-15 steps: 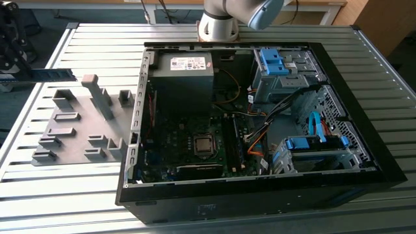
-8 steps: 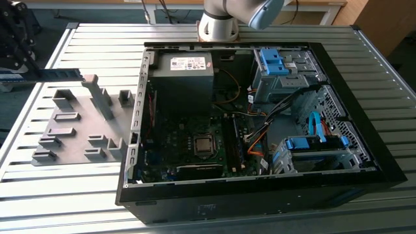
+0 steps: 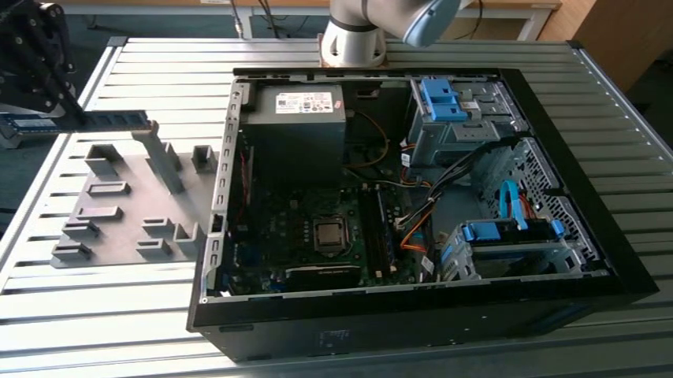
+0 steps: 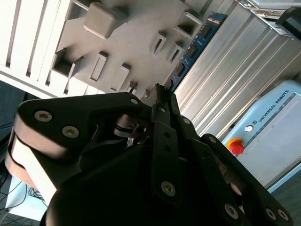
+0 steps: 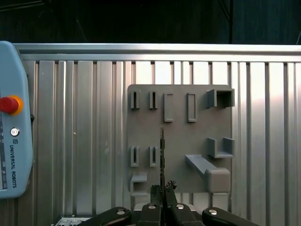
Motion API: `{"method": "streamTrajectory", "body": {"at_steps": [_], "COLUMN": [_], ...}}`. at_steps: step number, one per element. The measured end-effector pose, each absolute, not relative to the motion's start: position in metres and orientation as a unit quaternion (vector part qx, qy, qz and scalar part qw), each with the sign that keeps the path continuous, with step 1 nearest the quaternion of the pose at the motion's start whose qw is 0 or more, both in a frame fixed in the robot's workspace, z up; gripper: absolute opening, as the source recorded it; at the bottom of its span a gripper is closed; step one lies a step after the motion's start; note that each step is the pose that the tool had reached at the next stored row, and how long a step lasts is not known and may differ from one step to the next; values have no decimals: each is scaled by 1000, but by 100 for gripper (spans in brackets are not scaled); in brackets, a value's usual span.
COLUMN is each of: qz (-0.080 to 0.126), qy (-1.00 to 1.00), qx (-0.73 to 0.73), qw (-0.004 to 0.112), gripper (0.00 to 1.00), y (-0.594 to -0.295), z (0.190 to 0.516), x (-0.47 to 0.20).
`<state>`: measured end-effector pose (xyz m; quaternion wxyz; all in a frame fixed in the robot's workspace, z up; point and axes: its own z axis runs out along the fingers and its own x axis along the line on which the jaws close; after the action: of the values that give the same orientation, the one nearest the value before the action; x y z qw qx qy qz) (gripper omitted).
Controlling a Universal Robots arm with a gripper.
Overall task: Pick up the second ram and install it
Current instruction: 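Pick up the second ram and move it above second insertion slot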
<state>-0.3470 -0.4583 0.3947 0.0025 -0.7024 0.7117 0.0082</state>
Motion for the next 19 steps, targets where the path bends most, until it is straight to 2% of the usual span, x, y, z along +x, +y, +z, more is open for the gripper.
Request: {"method": "streamTrajectory", "body": {"at_steps": [19], "qz": [8], "qy": [712], "qx": [-702], "qw": [3], "gripper": [14], "y": [-458], "z": [395], "x": [-308]}}
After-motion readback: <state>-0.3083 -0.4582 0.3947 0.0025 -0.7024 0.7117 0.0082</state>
